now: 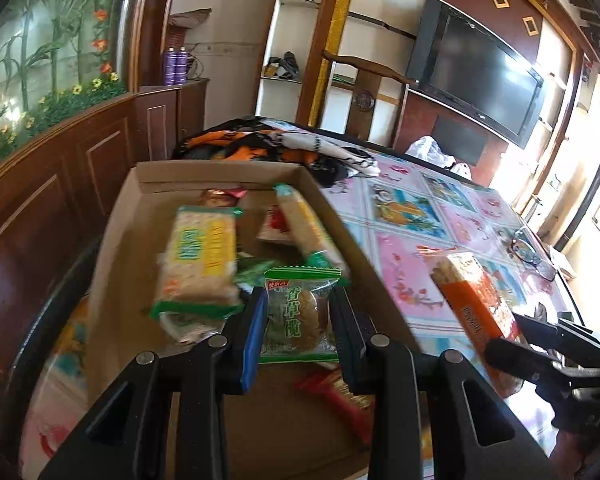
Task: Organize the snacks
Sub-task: 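Lower both packs into the box and open both grippers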
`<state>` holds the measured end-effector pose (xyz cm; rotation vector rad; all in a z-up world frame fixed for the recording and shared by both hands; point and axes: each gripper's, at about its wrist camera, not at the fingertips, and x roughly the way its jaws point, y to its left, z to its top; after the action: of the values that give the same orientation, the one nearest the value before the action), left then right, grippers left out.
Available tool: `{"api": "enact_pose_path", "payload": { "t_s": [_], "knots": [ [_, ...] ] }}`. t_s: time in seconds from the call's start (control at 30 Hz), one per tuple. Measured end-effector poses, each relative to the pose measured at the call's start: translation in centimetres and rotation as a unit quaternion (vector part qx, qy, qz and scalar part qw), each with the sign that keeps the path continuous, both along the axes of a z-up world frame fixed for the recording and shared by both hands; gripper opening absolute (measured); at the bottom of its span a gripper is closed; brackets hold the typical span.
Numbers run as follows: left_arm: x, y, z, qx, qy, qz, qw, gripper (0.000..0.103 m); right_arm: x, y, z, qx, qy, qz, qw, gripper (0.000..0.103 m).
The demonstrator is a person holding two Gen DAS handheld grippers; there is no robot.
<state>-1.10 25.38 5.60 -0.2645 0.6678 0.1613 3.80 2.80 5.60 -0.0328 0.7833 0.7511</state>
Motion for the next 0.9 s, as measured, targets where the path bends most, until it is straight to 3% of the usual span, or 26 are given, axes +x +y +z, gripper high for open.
{"api": "enact_pose_path", "payload": {
  "t_s": [0.37,0.67,0.9],
  "knots": [
    [-1.2,2.2,-0.7,0.013,0.013,0.029,0.9994,0.031,-1.7,8.0,-1.6,-0.032,-0.025,0.033,0.999,0.058],
    [-1.0,2.3,-1.2,0.025,0.026,0.040,0.9985,0.031,-2.2,9.6,-2.2,-0.046,-0.069,0.042,0.996,0.058],
    [-0.8,2.4,-1.6,0.034,0.039,0.048,0.9975,0.031,-2.7,11.0,-2.9,-0.048,-0.070,0.064,0.994,0.058]
  ]
}}
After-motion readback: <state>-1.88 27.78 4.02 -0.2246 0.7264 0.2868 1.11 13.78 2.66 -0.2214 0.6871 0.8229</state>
